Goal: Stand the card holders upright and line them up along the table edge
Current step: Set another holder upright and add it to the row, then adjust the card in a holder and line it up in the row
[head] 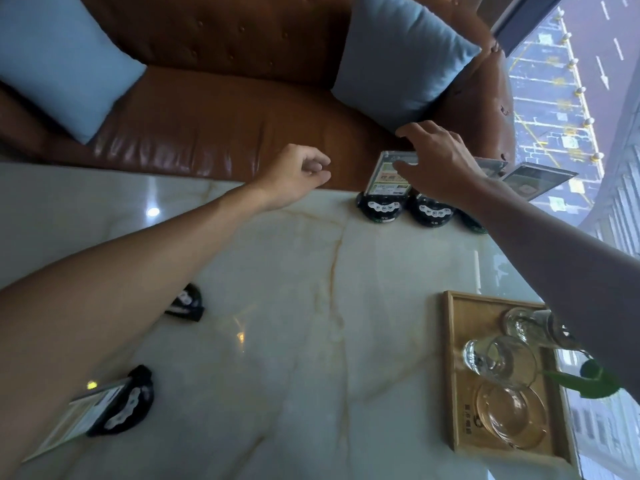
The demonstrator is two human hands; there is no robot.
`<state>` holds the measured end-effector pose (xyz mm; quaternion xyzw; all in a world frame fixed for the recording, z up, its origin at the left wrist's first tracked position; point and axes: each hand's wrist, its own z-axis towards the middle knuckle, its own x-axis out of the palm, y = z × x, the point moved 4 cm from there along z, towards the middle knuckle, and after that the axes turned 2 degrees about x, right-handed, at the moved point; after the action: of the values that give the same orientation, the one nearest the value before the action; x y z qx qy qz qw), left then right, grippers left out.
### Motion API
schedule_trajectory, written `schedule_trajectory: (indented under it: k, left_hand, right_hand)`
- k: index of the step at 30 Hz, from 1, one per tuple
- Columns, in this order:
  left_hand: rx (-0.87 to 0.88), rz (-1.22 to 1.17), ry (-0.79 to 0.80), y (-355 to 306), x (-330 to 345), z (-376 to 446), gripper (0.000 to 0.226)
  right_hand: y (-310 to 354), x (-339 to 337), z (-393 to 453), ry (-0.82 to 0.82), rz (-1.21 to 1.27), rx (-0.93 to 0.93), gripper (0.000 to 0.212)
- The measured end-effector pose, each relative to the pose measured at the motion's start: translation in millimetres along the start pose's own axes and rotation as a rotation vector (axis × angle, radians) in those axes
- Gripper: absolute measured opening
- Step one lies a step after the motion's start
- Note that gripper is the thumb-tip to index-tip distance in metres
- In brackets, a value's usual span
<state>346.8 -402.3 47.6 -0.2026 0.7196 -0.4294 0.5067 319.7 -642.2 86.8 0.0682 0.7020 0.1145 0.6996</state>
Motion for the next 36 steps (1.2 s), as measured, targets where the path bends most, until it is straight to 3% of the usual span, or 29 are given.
schedule_trajectory:
  k: [6,10,15,19,23,31,36]
  left_hand:
    - [-0.054,0.082,-0.117,24.8,-94.9,-96.3,0.024]
    - [-0.125,0.114,-0.191,48.3,-139.9,-158.6,0.019]
    - [-0.398,0.225,-0.401,85.0,-175.6,-226.4,0.025]
    - [-0.557,0.300,-0.260,103.1,-175.4,-257.3,0.050]
    - [-0.628,0.277,-0.146,114.5,-169.0,-269.1,0.042]
    - [-0.550,0.120,-0.238,117.6,-158.1,-271.9,0.037]
    - [-0.452,0.085,-0.164,117.0,-143.8,-262.9,0.032]
  right_hand:
    - [113.3,24.3,-20.6,0.042,0.222,-0.016,0.039]
    - [192.8,52.6,-51.2,0.079,0.356,-0.052,0.047]
    - [281.2,98.0,-100.1,0.270,0.566,-0.026,0.045]
    - [326.4,128.3,-124.8,0.449,0.584,-0.028,0.045]
    - [347.4,145.3,-138.4,0.464,0.601,0.009,0.035]
    - [350.5,149.5,-158.8,0.450,0.548,-0.058,0.041]
    - [358.9,157.9,-169.1,0.493,0.555,-0.109,0.039]
